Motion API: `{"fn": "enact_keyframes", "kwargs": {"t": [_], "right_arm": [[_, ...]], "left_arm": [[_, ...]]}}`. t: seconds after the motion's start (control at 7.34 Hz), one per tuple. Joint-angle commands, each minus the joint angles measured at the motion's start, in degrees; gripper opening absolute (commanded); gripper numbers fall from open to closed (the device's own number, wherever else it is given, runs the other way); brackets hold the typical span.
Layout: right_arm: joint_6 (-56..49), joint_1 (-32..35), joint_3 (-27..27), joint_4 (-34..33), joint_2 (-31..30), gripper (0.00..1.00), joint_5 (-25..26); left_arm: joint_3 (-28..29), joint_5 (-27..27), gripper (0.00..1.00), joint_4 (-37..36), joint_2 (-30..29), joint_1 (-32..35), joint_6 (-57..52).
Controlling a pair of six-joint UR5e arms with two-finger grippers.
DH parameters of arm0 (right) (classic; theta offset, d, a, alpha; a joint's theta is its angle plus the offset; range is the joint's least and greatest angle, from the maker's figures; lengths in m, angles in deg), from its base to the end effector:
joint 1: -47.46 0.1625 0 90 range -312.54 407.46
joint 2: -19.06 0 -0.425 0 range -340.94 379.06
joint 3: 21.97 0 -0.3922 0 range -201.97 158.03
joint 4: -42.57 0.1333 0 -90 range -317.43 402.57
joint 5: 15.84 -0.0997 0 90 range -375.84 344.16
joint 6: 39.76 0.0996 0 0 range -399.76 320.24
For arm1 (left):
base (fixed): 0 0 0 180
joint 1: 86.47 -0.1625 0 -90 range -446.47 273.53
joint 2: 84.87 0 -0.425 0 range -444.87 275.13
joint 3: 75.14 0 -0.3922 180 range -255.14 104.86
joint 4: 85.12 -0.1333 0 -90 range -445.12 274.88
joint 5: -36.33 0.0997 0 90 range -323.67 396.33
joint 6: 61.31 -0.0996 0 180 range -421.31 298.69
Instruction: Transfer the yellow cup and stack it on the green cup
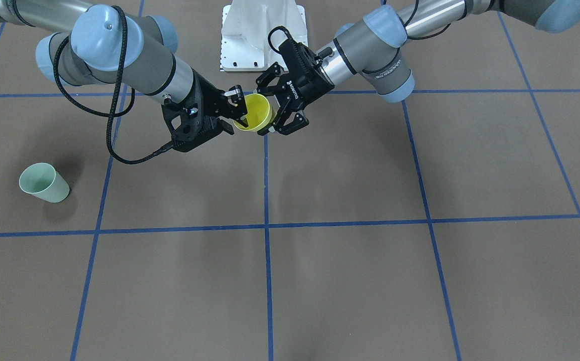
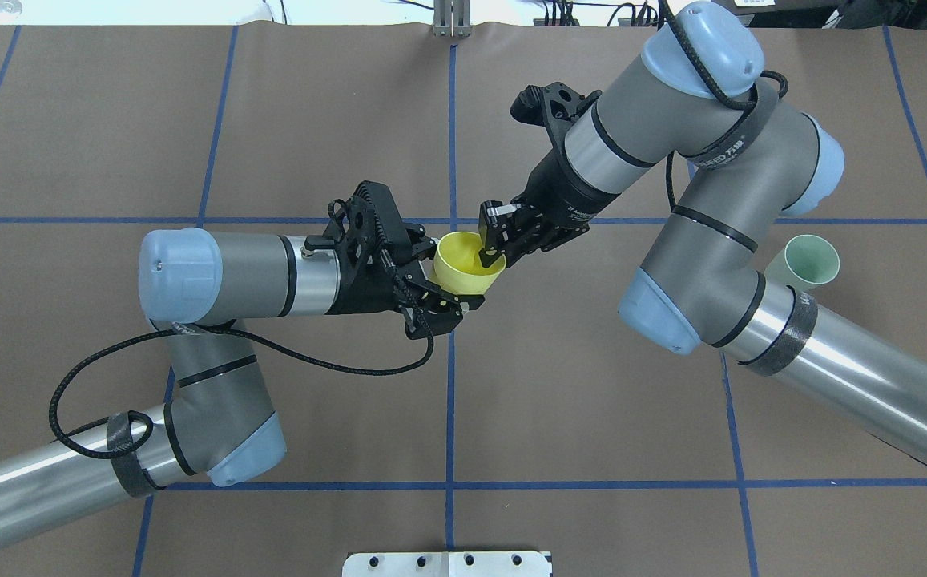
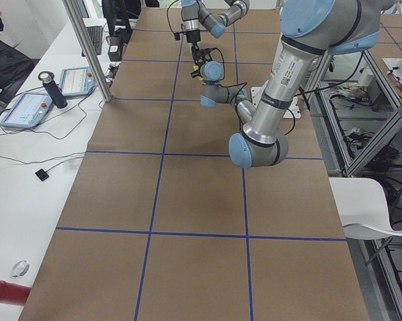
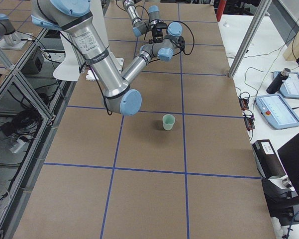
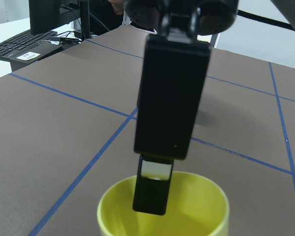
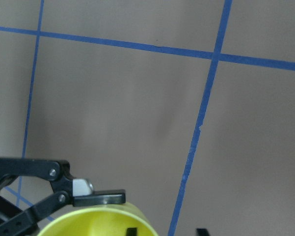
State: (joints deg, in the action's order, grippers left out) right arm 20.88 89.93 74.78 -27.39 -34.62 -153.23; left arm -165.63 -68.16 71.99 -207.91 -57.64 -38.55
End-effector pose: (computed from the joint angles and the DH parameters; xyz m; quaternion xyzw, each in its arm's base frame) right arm -0.4341 -0.4787 0.1787 0.0037 -0.5890 -0.1199 0.7992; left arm 0.5041 -0.4012 0.1863 0.5138 0.5704 0.3000 0.5662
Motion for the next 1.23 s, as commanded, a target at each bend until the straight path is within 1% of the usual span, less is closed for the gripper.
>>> {"fn": "enact_keyframes", "kwargs": {"t": [0.0, 0.27, 0.41, 0.54, 0.68, 0.82, 0.95, 1.09], "right_arm": [[0.0, 0.0, 0.3, 0.0, 0.0, 0.30, -0.1], [0.0, 0.1, 0.3, 0.0, 0.0, 0.26, -0.1], [0.0, 0.1, 0.4, 0.1, -0.2, 0.22, -0.1], [0.0, 0.1, 0.5, 0.1, -0.3, 0.12, -0.1], [0.0, 0.1, 0.5, 0.2, -0.3, 0.05, 0.0], [-0.1, 0.1, 0.6, 0.2, -0.3, 0.00, 0.0], [0.0, 0.1, 0.6, 0.2, -0.4, 0.00, 0.1], [0.0, 0.1, 0.7, 0.2, -0.6, 0.00, 0.1]], "left_arm": [[0.0, 0.1, 0.00, -0.1, -0.1, 0.0, 0.0], [0.0, 0.1, 0.00, -0.1, -0.2, 0.0, 0.0], [0.0, 0.1, 0.00, -0.1, -0.2, 0.0, 0.0], [0.0, 0.0, 0.00, -0.1, -0.2, 0.0, 0.1], [0.0, 0.0, 0.00, -0.1, -0.2, 0.0, 0.1], [0.0, 0.1, 0.00, -0.1, -0.2, 0.0, 0.1], [0.0, -0.1, 0.11, -0.1, -0.2, 0.0, 1.7], [0.0, -0.1, 0.39, -0.2, -0.2, 0.0, 1.8]]}}
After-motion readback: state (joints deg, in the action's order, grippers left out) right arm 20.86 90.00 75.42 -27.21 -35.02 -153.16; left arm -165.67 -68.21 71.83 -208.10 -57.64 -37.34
